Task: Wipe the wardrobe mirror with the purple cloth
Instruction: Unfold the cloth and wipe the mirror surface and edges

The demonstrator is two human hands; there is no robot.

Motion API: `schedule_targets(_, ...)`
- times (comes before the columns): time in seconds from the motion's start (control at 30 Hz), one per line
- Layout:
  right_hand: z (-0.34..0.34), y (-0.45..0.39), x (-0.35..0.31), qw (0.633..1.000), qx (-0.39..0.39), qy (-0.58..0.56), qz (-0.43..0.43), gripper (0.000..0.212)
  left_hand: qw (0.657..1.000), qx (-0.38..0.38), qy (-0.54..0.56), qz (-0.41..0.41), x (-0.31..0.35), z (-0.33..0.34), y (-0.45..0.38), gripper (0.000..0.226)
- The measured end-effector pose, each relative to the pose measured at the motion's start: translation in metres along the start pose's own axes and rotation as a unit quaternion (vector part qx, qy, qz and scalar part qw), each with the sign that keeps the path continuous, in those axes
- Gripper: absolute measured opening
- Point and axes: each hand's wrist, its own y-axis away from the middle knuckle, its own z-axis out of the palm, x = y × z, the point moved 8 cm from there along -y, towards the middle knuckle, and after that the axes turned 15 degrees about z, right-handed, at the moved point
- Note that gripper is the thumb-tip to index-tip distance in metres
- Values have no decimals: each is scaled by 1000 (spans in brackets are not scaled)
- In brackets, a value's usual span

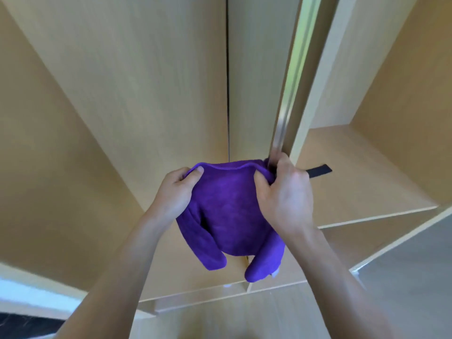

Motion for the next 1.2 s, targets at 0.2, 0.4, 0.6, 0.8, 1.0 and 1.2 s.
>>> schedule_targets(0.2,-12,19,3,1000,-2,-9,-4,19,998,52,-46,-10,0,-4,42,32)
schedule_targets(0.4,-30,50,6,999,3,32,5,21,998,28,-61,-18,5,-1,94,36)
schedule_targets(0.6,-52,80,5,999,-15,41,8,20,997,62,-53,-11,26,2,148,31)
schedule_targets(0.8,-73,109,9,998,-23,55,3,21,996,74,-40,-19,34,8,187,26)
schedule_targets(1.0,-87,127,21,998,-26,59,-2,18,996,78,-38,-37,33,20,211,29)
schedule_targets(1.2,-108,122,42,998,-46,44,6,15,995,78,-40,-37,33,46,216,31)
